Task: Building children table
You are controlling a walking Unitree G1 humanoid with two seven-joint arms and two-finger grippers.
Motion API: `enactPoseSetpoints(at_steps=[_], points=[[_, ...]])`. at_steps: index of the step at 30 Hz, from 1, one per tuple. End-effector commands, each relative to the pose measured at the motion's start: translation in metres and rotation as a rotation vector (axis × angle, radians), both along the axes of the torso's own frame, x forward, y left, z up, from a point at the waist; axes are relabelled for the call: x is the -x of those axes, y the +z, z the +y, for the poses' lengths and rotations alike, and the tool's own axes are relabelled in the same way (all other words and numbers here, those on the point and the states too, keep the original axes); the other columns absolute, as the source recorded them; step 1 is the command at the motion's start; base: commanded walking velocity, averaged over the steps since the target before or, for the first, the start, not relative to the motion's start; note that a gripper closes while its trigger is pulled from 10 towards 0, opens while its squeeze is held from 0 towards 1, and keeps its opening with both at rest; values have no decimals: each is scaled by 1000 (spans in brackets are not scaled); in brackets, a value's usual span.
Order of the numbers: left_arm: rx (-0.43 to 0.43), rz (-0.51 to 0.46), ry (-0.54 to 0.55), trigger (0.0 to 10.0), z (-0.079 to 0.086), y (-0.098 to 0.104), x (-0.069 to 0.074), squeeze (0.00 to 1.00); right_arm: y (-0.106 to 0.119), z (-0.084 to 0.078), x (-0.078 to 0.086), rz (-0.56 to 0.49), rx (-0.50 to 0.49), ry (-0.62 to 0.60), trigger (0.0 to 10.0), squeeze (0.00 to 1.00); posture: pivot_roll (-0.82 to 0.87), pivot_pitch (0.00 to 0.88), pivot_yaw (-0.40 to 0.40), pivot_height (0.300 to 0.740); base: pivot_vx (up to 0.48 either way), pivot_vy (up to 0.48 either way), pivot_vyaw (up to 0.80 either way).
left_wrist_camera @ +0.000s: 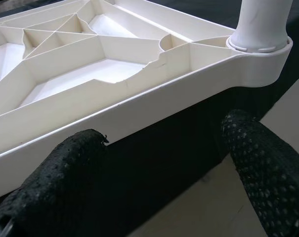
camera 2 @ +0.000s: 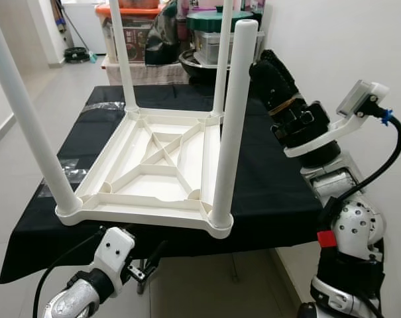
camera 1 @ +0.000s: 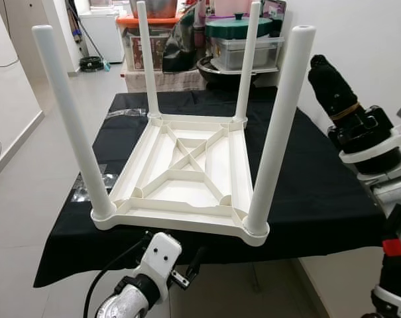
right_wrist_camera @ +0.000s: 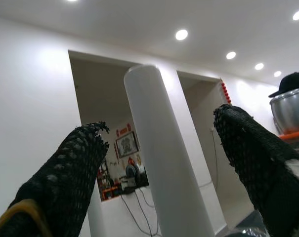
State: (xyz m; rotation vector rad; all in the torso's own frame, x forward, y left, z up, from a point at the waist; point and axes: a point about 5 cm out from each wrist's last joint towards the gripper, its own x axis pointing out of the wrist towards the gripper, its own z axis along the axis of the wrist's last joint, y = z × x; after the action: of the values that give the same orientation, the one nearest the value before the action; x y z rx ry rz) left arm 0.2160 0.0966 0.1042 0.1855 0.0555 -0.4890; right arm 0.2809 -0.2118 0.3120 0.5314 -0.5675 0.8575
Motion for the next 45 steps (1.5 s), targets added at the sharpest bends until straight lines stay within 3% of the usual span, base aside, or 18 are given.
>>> enactPoseSetpoints(at_steps=[1,2,13,14,15,16,22,28,39,45], points=[[-10,16,0,10000,2,-3,0,0,2,3,3,-12,26,14,10000,0,35,0,-31,740,0,0,0],[-10,14,0,10000,2,-3,-1,0,-1,10,-2,2,122,-42,10000,0,34,0,-31,740,0,0,0],[-8,11,5,10000,1,-2,-1,0,-10,8,-15,60,244,-169,10000,0,34,0,-37,740,0,0,0],[-8,12,6,10000,1,-2,-1,0,-10,6,-18,68,261,-201,8471,0,33,0,-38,740,0,0,0],[-8,12,6,10000,1,-2,-1,0,-12,2,-21,83,276,-243,784,0,33,0,-38,740,0,0,0],[-7,12,5,10000,1,-2,-1,0,-13,-1,-23,89,298,-268,0,0,31,0,-37,740,0,0,0],[-5,12,3,10000,1,-1,-1,0,-15,-13,-34,112,319,-370,0,0,29,0,-43,740,0,0,0],[-7,13,4,10000,1,-2,-2,0,-23,-15,-44,129,349,-426,0,0,31,0,-44,740,0,0,0],[-14,11,0,10000,0,-2,-4,0,-46,8,-85,156,454,-541,0,0,39,0,-49,740,0,0,0],[-16,9,2,10000,1,-2,-4,0,-35,20,-101,114,437,-558,0,0,44,0,-49,740,0,0,0]])
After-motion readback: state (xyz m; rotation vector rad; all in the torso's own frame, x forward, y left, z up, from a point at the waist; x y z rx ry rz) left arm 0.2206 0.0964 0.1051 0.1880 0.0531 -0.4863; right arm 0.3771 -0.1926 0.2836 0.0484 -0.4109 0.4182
